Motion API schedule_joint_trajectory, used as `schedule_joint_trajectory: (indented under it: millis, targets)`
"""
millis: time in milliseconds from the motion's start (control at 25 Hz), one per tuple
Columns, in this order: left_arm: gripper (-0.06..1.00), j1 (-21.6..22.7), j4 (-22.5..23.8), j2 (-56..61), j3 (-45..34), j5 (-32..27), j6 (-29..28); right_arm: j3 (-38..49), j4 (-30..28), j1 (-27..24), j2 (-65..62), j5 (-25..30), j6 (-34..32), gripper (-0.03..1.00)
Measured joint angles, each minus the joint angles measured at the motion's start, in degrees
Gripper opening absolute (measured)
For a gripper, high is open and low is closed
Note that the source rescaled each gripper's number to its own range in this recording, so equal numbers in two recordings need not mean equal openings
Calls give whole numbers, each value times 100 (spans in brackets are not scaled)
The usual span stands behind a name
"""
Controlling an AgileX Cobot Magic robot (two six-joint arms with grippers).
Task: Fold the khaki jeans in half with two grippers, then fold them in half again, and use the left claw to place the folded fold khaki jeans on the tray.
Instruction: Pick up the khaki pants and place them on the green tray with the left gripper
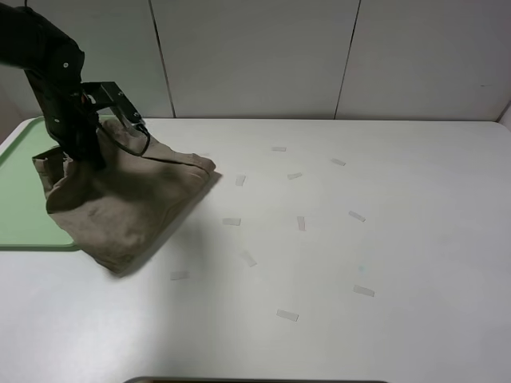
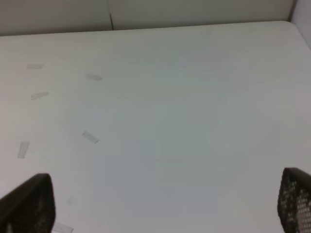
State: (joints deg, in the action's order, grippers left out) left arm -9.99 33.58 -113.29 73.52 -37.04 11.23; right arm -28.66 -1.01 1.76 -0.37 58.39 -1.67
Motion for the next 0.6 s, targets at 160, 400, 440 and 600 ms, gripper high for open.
schedule_joint_trajectory:
  millis: [160,400,440,600]
  targets:
    - [4,303,130,0,0,201,-694,0,0,0,0,0,0,100]
    - [4,825,188,0,0,761,-1253,0,0,0,0,0,0,100]
    - [4,911,188,0,0,848,-1283,0,0,0,0,0,0,100]
    - [4,1229,326,0,0,1035,-1474,0,0,0,0,0,0,100]
